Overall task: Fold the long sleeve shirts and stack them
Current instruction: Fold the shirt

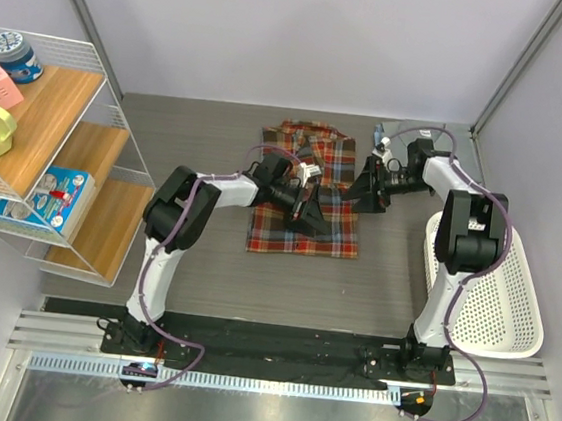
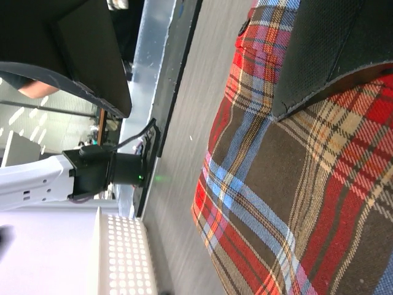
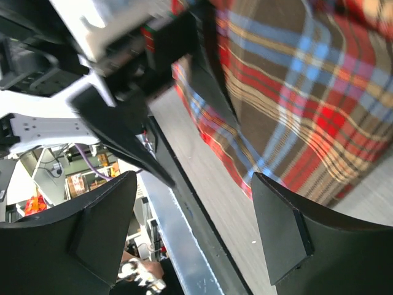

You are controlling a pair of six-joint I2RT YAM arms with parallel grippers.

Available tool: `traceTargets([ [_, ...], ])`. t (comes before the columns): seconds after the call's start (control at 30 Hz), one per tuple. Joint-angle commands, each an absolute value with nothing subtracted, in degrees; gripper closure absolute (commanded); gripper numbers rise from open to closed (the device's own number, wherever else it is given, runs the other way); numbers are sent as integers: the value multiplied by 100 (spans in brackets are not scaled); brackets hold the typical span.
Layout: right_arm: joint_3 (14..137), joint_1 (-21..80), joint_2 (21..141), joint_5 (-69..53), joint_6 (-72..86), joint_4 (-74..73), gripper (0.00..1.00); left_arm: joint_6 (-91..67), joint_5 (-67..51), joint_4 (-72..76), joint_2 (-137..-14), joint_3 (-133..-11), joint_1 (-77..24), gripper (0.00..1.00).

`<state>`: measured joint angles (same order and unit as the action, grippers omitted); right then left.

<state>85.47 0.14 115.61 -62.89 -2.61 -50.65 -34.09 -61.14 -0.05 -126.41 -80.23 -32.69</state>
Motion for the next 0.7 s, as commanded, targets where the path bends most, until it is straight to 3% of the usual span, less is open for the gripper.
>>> traceTargets([
  [0.0, 8832, 79, 11786, -6073, -211, -4992, 19, -3226, -5422, 18, -12921, -7848, -3120, 0],
  [0.3, 9307, 167, 12032, -6188, 219, -4501, 20, -3304, -5854, 27, -11356, -8016, -2796, 0],
  [0.67, 10423, 308, 13560, -5881, 606, -3394, 24, -2515, -5239, -930, -12910, -8964, -1670, 0],
])
